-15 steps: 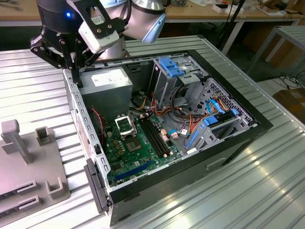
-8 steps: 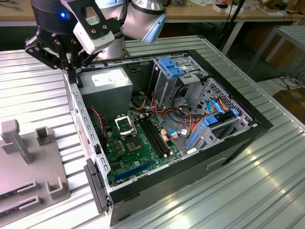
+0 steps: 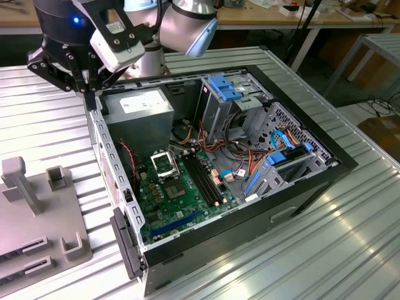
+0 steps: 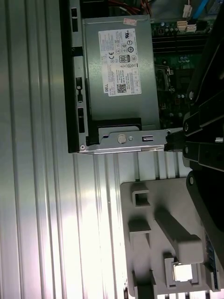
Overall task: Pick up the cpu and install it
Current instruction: 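Reach for the cpu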
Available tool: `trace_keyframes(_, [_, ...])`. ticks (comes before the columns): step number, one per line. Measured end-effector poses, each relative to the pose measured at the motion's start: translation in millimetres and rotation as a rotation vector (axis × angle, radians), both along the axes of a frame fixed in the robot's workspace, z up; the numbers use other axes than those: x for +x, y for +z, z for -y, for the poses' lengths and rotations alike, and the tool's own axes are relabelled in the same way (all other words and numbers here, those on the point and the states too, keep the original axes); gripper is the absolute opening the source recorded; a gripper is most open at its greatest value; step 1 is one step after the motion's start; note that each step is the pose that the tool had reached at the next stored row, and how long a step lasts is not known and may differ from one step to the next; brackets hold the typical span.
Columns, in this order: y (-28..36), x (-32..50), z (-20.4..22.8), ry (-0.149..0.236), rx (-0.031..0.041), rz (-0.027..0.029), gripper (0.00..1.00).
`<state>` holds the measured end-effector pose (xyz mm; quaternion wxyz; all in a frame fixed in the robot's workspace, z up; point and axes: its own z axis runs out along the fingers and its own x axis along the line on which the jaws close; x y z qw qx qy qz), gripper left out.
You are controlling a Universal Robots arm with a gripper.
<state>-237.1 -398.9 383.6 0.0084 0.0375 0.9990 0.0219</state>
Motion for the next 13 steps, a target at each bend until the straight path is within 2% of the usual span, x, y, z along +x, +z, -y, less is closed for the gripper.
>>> trace_keyframes(13, [-0.7,-11.2,0.0,0.000,0.0000,0.0000,0.11])
